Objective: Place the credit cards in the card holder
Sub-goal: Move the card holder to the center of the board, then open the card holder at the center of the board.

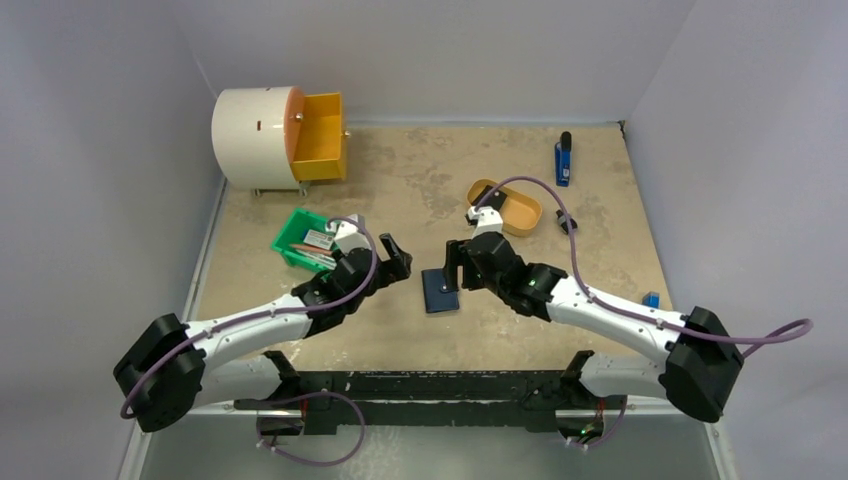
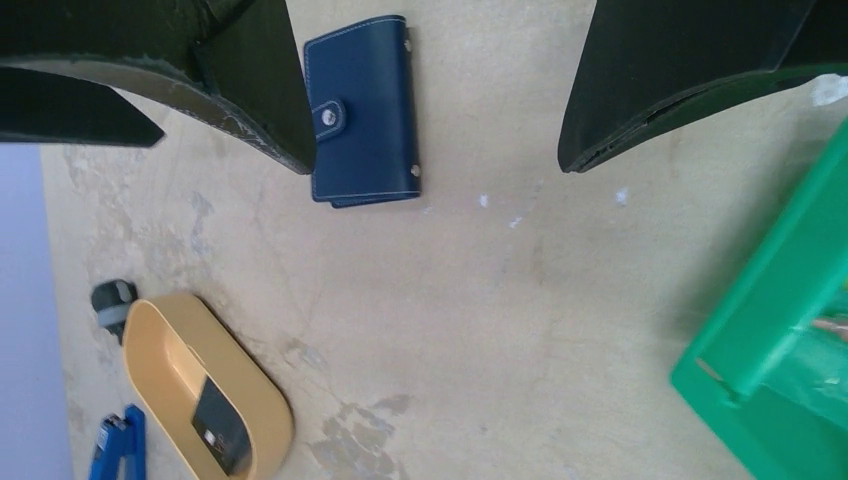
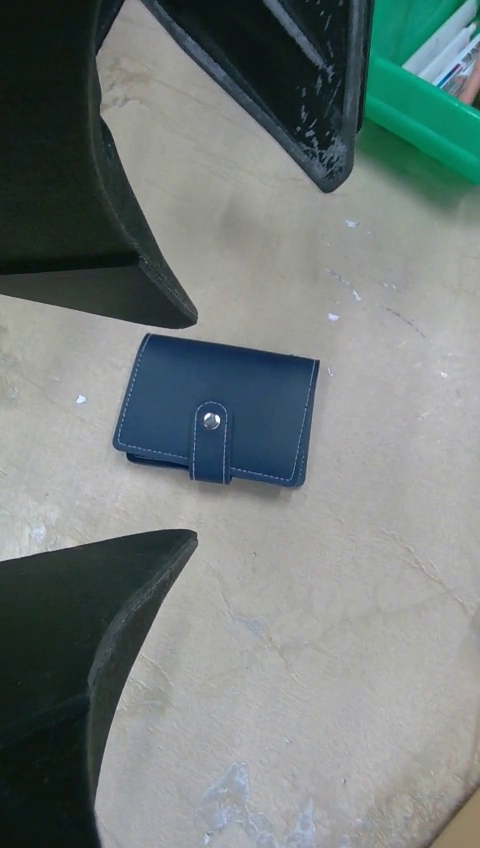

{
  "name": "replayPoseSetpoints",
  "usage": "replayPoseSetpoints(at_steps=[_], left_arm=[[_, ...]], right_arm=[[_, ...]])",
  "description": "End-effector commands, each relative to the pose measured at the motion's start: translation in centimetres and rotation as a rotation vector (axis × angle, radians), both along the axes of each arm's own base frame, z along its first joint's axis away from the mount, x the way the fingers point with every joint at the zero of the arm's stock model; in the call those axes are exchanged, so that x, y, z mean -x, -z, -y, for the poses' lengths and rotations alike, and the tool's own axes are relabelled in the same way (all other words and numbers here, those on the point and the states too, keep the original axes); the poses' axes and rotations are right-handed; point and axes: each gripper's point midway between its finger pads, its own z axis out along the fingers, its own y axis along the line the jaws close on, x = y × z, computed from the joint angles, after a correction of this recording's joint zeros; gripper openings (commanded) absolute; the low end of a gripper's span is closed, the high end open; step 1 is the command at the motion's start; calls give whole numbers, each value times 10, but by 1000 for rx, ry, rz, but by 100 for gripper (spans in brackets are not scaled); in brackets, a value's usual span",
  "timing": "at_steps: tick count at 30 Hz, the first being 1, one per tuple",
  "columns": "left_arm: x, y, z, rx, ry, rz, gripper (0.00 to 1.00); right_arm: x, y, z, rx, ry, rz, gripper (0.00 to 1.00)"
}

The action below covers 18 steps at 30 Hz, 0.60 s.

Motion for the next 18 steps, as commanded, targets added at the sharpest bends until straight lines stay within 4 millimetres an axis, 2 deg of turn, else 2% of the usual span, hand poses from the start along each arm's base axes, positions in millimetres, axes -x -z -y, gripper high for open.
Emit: replayPoseSetpoints(at_steps=[1, 5, 7, 10, 18], left_arm=[[2, -21, 49, 145, 172, 23, 88], [3, -10, 77, 163, 269, -32, 78], [2, -2, 82, 173, 274, -45, 74], [1, 7, 87, 185, 279, -63, 66], [1, 25, 105, 260, 305, -121, 40]], right_arm=[[-4, -1, -10, -27, -1, -28, 75], [-6, 9, -11, 26, -19, -44, 66], [-4, 18, -10, 30, -21, -59, 59], [-3, 25, -11, 45, -20, -90, 53], [1, 45, -22, 72, -44, -151, 46]])
